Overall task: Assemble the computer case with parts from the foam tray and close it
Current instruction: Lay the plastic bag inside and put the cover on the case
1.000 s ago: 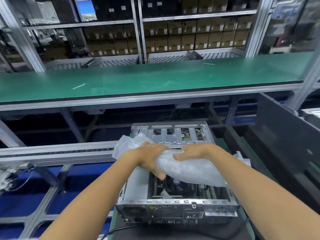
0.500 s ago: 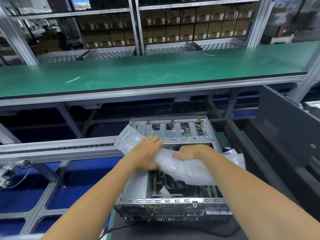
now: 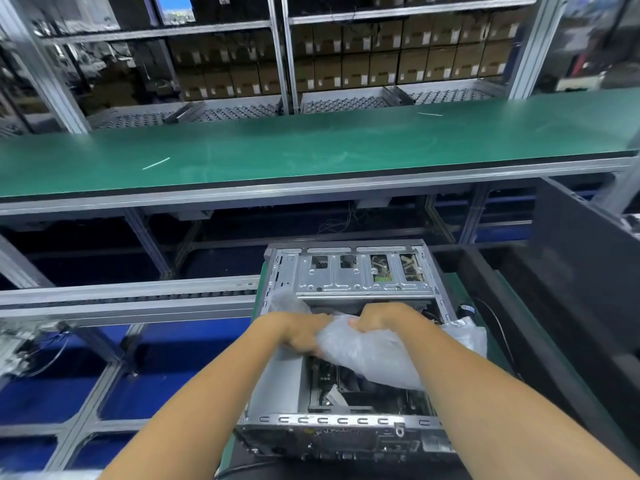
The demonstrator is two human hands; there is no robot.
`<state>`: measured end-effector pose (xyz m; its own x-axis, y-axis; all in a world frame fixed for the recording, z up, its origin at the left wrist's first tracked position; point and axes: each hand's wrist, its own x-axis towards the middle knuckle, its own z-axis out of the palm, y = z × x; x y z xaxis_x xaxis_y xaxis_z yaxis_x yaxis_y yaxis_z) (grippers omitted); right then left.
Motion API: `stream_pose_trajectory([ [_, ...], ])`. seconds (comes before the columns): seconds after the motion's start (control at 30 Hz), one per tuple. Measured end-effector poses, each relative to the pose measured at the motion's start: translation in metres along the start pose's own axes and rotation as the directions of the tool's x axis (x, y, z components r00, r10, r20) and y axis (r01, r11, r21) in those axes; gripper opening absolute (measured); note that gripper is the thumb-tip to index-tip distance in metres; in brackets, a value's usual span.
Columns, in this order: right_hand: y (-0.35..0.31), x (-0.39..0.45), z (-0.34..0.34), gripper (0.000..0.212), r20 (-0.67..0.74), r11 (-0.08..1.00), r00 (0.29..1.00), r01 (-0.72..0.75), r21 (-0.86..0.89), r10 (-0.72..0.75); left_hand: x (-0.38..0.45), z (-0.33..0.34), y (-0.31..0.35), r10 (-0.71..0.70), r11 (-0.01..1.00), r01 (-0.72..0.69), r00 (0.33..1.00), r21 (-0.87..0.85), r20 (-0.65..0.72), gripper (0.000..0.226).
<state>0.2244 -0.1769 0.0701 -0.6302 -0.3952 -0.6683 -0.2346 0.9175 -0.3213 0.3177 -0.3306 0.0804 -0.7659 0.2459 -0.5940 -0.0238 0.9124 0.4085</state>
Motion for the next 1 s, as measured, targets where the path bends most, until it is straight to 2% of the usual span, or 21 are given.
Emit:
stream_pose_trajectory([
  [0.1, -0.006, 0.000, -0.001, 0.047, 0.023, 0.992, 1.000, -0.002, 0.123, -0.001, -0.002, -0.004, 0.008, -0.083, 0.996, 0.082, 0.996, 0.019, 0.027, 0.062],
  [0.23, -0.013, 0.003, 0.000, 0.040, -0.014, 0.998, 0.998, 0.055, 0.021, -0.055, -0.004, -0.008, 0.009, -0.232, 0.951, 0.229, 0.973, 0.206, -0.012, 0.048],
  [0.33, -0.005, 0.010, 0.004, 0.018, -0.041, 0.994, 0.995, 0.096, 0.050, -0.094, -0.002, -0.016, 0.028, -0.134, 0.975, 0.132, 0.991, 0.179, -0.006, 0.051],
  [0.43, -0.002, 0.005, 0.003, 0.012, -0.068, 0.982, 0.980, 0.189, -0.003, -0.189, 0.002, -0.019, 0.047, -0.064, 0.988, 0.078, 0.992, 0.132, -0.108, 0.045],
  [0.53, -0.006, -0.013, -0.010, 0.028, 0.027, 0.973, 0.978, 0.210, -0.092, -0.208, 0.008, -0.017, 0.052, -0.046, 0.977, 0.083, 0.981, 0.196, -0.187, 0.036],
  [0.63, -0.003, -0.028, -0.039, 0.033, 0.106, 0.973, 0.979, 0.189, -0.132, -0.176, 0.011, -0.018, 0.063, -0.027, 0.959, 0.088, 0.974, 0.269, -0.224, 0.045],
  [0.73, 0.012, -0.044, -0.066, 0.032, 0.138, 0.989, 0.981, 0.141, -0.041, -0.135, 0.016, -0.014, 0.083, 0.125, 0.953, -0.033, 0.948, 0.301, -0.292, 0.045],
  [0.8, 0.023, -0.048, -0.071, 0.032, 0.118, 0.993, 0.986, 0.116, -0.010, -0.114, 0.018, -0.011, 0.091, 0.216, 0.965, -0.165, 0.940, 0.202, -0.264, 0.045],
  [0.9, 0.033, -0.045, -0.065, 0.031, 0.043, 0.992, 0.992, 0.118, 0.046, -0.120, 0.020, -0.002, 0.099, 0.298, 0.951, -0.307, 0.936, -0.021, -0.188, 0.068],
  [1.0, 0.039, -0.043, -0.058, 0.030, 0.001, 0.989, 0.990, 0.138, 0.059, -0.139, 0.027, 0.017, 0.113, 0.364, 0.918, -0.389, 0.903, -0.074, -0.227, 0.072],
])
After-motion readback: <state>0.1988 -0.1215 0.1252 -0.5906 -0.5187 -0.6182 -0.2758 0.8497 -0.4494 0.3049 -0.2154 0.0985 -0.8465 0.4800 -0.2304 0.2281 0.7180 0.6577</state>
